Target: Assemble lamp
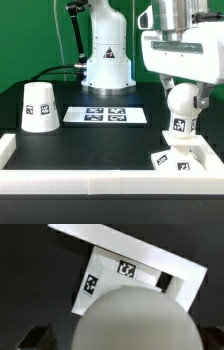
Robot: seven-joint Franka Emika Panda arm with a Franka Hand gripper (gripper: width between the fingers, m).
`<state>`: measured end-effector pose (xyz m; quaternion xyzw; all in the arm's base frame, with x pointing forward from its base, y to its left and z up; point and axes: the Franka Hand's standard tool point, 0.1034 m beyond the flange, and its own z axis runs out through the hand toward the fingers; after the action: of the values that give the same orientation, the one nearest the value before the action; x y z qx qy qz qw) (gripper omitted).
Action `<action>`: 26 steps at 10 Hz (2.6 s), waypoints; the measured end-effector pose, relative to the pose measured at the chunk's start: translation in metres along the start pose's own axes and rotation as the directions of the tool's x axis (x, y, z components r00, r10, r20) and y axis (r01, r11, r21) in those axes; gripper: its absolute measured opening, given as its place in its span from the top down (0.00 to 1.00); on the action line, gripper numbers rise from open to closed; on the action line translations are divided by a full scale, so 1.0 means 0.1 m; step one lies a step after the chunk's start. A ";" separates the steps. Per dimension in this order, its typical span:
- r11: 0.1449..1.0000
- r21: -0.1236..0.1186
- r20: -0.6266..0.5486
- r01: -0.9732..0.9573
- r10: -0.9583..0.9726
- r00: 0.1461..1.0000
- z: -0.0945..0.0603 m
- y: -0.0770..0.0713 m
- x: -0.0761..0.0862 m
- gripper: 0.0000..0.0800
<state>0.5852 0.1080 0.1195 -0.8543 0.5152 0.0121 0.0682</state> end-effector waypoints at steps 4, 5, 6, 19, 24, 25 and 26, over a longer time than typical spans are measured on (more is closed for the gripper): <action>0.906 0.018 -0.023 0.423 -0.422 0.906 0.00 -0.05 -0.03 0.13; 0.865 0.016 -0.025 0.502 -0.502 0.865 0.00 -0.05 -0.03 0.13; 0.803 0.013 -0.027 0.596 -0.595 0.803 0.00 -0.05 -0.03 0.13; -0.207 -0.096 0.008 0.974 -0.978 -0.207 0.01 -0.12 0.07 0.13; -0.541 -0.111 0.074 0.833 -0.841 -0.536 0.03 -0.13 0.10 0.13; -0.570 -0.109 0.081 0.814 -0.821 -0.565 0.04 -0.11 0.11 0.13; -0.585 -0.108 0.086 0.804 -0.811 -0.579 0.05 -0.10 0.11 0.13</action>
Offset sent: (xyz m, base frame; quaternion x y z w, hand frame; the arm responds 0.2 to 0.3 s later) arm 0.0002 0.0089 -0.0003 0.0270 0.0193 -0.2647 0.9638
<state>0.5998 0.1034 0.1146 -0.8505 -0.5233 -0.0470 -0.0265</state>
